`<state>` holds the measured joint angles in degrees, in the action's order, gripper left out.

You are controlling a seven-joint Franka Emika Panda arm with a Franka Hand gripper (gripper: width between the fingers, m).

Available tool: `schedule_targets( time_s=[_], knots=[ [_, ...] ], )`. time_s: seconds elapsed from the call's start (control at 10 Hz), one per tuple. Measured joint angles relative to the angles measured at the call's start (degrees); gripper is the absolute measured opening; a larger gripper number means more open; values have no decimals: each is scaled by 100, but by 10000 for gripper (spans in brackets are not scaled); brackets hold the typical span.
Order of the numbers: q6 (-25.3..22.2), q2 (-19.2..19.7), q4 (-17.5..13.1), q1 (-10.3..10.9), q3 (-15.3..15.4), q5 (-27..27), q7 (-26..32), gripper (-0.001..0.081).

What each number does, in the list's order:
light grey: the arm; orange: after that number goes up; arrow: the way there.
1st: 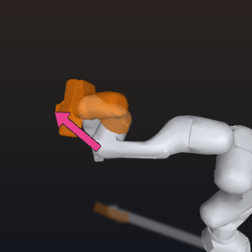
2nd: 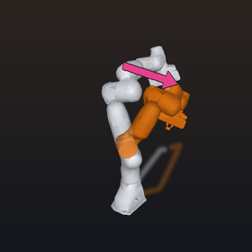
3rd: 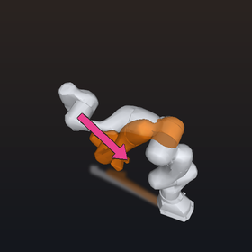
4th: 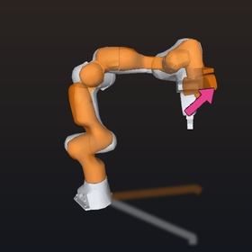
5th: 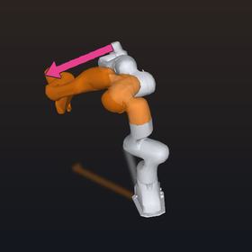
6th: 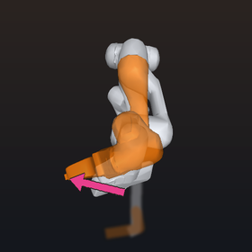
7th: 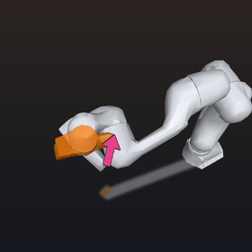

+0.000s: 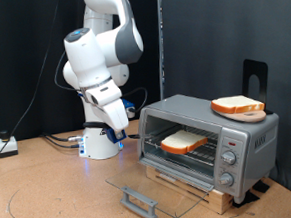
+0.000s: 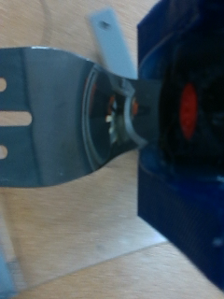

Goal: Make a piece of toast with the oven

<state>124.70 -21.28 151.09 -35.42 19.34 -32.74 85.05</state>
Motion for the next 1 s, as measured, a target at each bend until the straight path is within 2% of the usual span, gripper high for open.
schedule_targets(
  time_s=[0.2, 0.4, 0.5, 0.7, 0.8, 0.9, 1.0],
  knots=[
    [-608, -328, -136, 76, -174, -435, 191, 393],
    [-1140, -648, -283, 108, -217, -521, 167, 393],
    [-1296, -802, -358, 109, -197, -498, 1, 393],
    [-1229, -1003, -397, 31, 31, -210, -582, 393],
    [-1242, -998, -385, 32, 16, -262, -507, 393],
    [-1455, -997, -376, 100, -20, -454, -258, 393],
    [-1785, -1014, -375, 254, -67, -705, 21, 393]
  ],
)
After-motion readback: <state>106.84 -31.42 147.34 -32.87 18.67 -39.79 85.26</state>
